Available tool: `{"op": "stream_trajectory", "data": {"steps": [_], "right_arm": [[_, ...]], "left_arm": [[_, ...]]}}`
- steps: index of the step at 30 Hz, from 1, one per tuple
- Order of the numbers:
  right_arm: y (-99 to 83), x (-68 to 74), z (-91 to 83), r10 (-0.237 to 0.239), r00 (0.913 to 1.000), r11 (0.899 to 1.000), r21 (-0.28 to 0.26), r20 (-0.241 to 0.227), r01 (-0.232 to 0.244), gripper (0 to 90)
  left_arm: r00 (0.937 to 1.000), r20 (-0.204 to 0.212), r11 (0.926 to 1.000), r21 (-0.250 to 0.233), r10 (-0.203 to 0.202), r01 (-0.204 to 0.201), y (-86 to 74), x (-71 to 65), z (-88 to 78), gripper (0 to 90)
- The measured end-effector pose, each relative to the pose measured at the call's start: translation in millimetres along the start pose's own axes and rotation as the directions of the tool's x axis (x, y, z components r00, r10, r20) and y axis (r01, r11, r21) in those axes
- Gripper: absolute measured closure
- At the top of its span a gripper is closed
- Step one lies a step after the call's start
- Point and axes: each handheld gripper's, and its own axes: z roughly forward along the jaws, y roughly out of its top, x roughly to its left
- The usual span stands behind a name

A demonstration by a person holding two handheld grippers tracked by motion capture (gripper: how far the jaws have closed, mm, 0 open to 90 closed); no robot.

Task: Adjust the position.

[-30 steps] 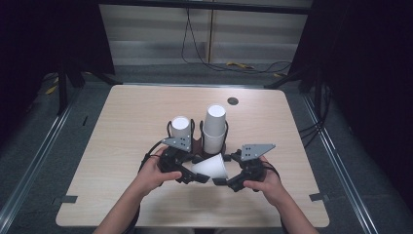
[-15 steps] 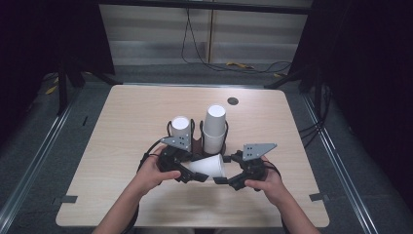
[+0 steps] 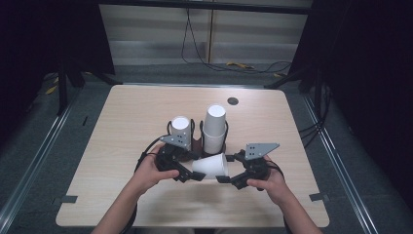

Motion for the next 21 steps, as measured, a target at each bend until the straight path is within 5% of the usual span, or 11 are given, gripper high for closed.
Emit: {"op": "stream_trajectory", "data": {"steps": [21], "right_arm": [[2.1, 2.1, 0.6, -0.033, 0.9993, 0.996, 0.083, 0.020, 0.031, 24.0]], "left_arm": [[0.9931, -0.085, 0.9884, 0.135, 0.082, -0.070, 2.5, -6.6, 5.6, 16.0]]}}
